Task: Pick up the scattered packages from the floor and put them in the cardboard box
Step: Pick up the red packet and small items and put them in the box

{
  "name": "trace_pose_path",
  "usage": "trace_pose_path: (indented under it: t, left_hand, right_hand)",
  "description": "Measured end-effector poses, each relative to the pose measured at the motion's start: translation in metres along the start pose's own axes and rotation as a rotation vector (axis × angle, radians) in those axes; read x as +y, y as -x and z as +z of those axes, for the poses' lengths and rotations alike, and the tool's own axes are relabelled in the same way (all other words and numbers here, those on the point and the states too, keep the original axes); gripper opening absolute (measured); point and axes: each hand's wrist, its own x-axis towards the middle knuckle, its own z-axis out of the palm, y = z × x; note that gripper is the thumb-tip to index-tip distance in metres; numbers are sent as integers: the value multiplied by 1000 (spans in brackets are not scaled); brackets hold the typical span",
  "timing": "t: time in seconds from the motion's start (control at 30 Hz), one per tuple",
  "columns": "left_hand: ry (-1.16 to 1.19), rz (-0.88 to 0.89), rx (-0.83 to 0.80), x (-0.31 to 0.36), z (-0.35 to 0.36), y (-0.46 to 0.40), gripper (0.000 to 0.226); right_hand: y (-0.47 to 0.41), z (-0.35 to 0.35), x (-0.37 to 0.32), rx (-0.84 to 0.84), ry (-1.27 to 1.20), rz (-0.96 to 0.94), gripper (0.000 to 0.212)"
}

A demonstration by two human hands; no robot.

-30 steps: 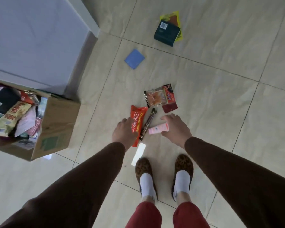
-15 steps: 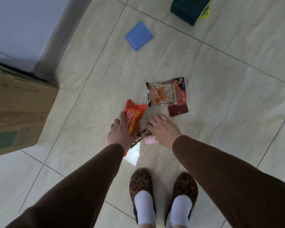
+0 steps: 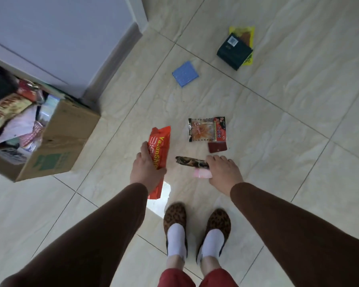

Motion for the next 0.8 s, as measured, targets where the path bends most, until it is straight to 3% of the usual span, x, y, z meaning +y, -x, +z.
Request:
trace_pose_path:
  t: [0.2,0.4,0.67,0.8]
  left_hand:
    - [33,-4,58,-12,-102,59,101]
    - [113,29,165,-60,-214,82,80]
    - [115,54,164,-182,-348,78,88]
    - [128,-36,126,-227,-395,57,97]
  right_hand:
    - [41,-89,-85,47,-439,150,66]
    - [56,-137,-222,77,-609,145,49]
    - [52,-147,-406,123,-770,177,42]
    - [34,-152,-468,102,-831,188,44]
